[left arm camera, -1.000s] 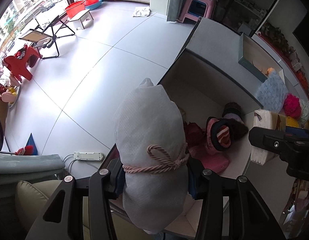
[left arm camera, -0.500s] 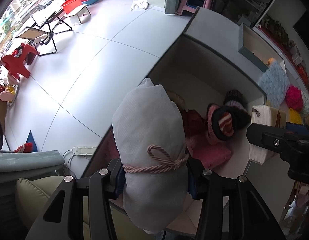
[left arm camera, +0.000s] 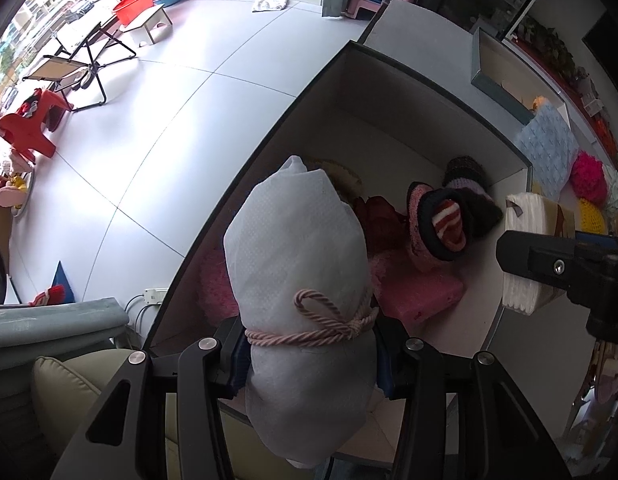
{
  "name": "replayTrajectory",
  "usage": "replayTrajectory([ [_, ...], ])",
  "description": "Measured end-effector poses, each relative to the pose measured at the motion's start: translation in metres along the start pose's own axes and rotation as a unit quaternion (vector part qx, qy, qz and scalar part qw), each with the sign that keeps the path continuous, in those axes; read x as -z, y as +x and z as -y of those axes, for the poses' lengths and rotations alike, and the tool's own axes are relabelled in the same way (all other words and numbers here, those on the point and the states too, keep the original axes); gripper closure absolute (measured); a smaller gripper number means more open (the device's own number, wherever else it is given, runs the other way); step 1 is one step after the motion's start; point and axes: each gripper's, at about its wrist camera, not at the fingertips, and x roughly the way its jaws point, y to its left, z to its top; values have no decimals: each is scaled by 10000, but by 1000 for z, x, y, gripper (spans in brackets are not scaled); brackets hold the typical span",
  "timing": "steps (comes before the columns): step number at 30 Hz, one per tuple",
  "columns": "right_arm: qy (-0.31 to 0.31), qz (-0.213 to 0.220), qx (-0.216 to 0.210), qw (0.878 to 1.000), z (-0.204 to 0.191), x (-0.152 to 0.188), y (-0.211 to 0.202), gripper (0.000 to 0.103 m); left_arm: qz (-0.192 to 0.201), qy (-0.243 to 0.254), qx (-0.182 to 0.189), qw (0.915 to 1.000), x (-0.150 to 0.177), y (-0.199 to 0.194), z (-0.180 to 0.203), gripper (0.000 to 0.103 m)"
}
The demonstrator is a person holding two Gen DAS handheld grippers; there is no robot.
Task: Organize soft objects
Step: 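Hold the gauze bundle and yellow packet above the white box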
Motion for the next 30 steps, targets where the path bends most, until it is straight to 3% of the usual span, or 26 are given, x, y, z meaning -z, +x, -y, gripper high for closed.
replayTrajectory([
  [30,74,4,21,10000,6,-12,1,27,-87,31,-17,10000,-7,5,1,53],
])
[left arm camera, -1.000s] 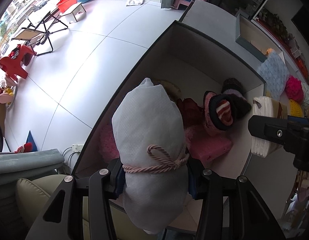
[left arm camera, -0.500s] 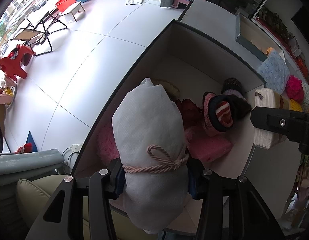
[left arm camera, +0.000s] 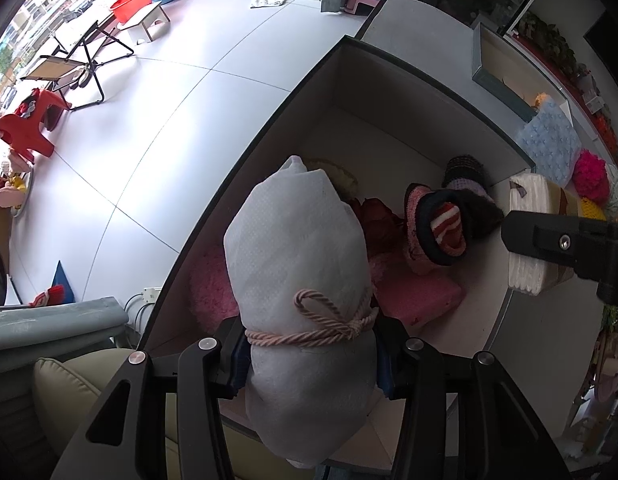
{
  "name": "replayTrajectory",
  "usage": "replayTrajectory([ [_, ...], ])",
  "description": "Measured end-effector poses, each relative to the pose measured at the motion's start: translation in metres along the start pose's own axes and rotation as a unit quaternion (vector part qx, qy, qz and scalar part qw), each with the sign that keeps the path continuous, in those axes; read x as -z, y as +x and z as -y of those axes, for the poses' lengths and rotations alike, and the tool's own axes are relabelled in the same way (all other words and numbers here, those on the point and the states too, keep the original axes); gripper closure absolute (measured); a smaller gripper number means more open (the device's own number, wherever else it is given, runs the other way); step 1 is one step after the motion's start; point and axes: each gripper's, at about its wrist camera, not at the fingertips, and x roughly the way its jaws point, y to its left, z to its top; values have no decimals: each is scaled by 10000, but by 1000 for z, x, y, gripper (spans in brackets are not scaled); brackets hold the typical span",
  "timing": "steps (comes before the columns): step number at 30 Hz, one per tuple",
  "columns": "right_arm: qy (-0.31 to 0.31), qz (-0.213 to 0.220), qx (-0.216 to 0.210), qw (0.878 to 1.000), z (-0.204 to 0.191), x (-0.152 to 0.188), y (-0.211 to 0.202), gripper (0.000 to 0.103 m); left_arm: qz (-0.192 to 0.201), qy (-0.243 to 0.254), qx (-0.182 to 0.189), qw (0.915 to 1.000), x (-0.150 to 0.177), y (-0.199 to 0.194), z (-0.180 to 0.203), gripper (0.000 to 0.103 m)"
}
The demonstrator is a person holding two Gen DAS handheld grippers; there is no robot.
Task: Organize soft objects
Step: 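Hold the gauze bundle and yellow packet above the white box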
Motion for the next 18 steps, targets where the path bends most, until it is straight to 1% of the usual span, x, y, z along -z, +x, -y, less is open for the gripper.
replayTrajectory([
  [8,-102,59,63,9999,-3,-13,1,27,-34,-29,-9,10000,-4,4,-1,53],
  [18,-541,186,314,9979,-22,-30,6,27,-97,-37,-34,9999,-3,9,0,53],
])
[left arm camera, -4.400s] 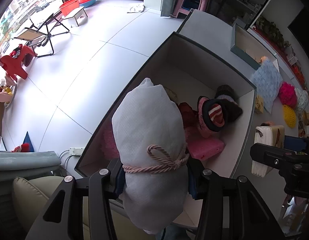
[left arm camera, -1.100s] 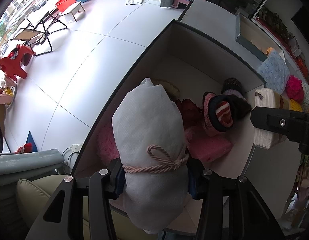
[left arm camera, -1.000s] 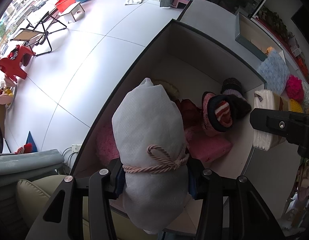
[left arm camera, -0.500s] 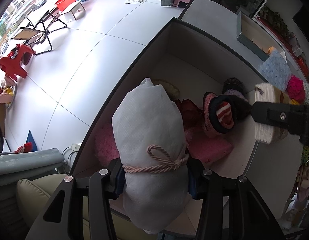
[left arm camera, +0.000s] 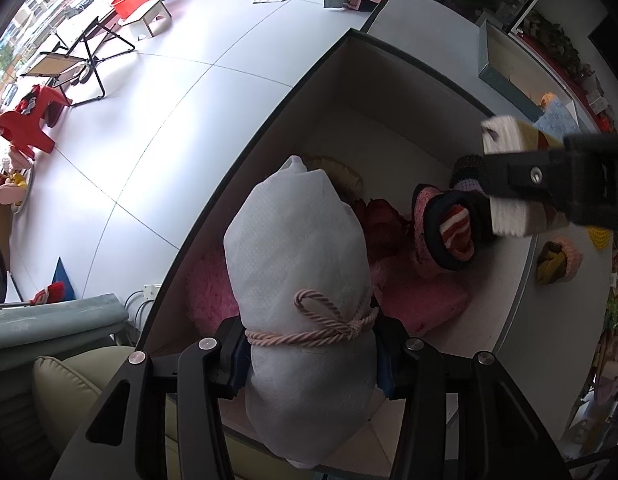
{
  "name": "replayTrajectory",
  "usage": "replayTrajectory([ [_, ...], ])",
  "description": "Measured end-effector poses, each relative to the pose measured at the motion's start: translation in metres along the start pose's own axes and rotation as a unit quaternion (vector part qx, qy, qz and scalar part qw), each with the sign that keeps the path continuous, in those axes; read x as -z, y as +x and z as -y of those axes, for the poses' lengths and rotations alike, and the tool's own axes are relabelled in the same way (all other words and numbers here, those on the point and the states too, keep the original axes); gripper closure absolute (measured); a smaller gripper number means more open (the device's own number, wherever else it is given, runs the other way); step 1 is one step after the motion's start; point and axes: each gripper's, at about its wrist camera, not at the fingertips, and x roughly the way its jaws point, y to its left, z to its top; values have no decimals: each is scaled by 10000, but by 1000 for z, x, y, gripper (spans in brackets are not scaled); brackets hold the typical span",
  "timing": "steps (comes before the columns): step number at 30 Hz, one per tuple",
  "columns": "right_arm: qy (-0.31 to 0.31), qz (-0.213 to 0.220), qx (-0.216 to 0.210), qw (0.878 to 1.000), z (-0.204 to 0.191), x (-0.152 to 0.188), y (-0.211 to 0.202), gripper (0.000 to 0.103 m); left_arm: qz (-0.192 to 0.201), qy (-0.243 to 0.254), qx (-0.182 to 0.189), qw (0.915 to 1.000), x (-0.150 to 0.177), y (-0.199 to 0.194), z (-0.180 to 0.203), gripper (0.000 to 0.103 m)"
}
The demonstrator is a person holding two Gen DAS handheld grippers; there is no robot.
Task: Organize soft objects
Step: 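Hold the gauze bundle and yellow packet above the white box, then open both tools to drop the bundle and packet into the box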
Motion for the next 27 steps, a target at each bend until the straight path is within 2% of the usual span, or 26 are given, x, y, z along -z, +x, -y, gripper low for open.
replayTrajectory([
  [10,-302,79,165,9994,-10,-8,5,26,5,-79,10,10000,-1,3,1,51],
  [11,-368,85,178,9991,-11,-8,5,26,40,-119,18,9999,0,2,0,46],
  [13,-452,145,149,9988,-12,-7,4,23,107,-167,42,9998,2,-1,-2,9],
  [15,-454,208,146,9986,-11,-5,2,16,180,-187,126,9996,5,-5,-2,1],
  [16,-437,275,123,9986,-10,-3,0,4,205,-192,148,9995,6,-6,-2,1],
  [17,-414,375,103,9984,-8,-2,-2,0,206,-198,165,9995,7,-7,-2,1],
  [19,-396,510,101,9979,-5,2,-5,0,223,-228,163,9994,10,-10,-2,1],
  [23,-342,373,37,9987,4,10,-6,0,383,-135,257,9988,16,-19,2,1],
  [27,-173,576,18,9982,15,24,-21,0,850,-72,428,9954,22,-45,4,1],
])
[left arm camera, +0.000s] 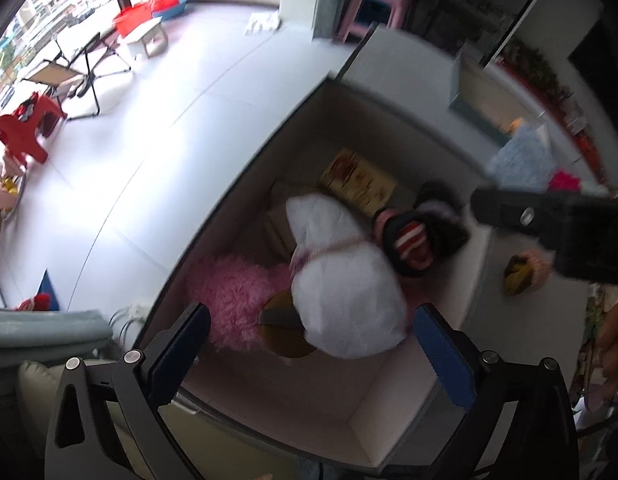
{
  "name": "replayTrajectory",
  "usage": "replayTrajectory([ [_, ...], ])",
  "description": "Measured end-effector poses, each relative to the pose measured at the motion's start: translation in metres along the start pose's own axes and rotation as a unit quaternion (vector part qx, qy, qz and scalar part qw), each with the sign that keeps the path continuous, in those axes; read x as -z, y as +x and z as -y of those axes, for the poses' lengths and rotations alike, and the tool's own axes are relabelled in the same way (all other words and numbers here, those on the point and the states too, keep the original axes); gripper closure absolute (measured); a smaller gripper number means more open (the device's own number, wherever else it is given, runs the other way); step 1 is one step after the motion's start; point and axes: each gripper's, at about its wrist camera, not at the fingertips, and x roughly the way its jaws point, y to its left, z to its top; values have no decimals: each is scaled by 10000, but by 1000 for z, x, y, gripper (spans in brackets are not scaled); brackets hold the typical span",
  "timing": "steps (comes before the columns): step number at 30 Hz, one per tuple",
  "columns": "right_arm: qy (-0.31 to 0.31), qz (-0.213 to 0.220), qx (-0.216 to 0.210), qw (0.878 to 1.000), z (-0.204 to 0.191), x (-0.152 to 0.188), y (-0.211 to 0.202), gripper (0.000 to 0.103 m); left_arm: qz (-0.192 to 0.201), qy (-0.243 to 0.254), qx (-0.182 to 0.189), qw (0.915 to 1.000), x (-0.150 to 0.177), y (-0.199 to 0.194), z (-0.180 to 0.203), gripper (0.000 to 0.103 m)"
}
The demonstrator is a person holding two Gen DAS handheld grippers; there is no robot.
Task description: Organize soft objects
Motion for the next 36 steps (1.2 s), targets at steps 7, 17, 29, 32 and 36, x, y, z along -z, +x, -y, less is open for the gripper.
replayTrajectory([
  [7,296,252,-142,9991,15,25,-34,0,556,183,156,9982,-2,-49,7,1],
  [17,455,340,-208,9982,21,63,-57,0,159,514,107,9985,14,-53,31,1],
  [29,422,436,-310,9977,19,81,-70,0,290,699,-500,9959,30,-70,38,1],
  [32,390,482,-321,9976,18,81,-72,0,374,707,-650,9947,31,-74,38,1],
  [36,359,537,-355,9973,17,81,-76,0,398,728,-707,9940,31,-76,40,1],
])
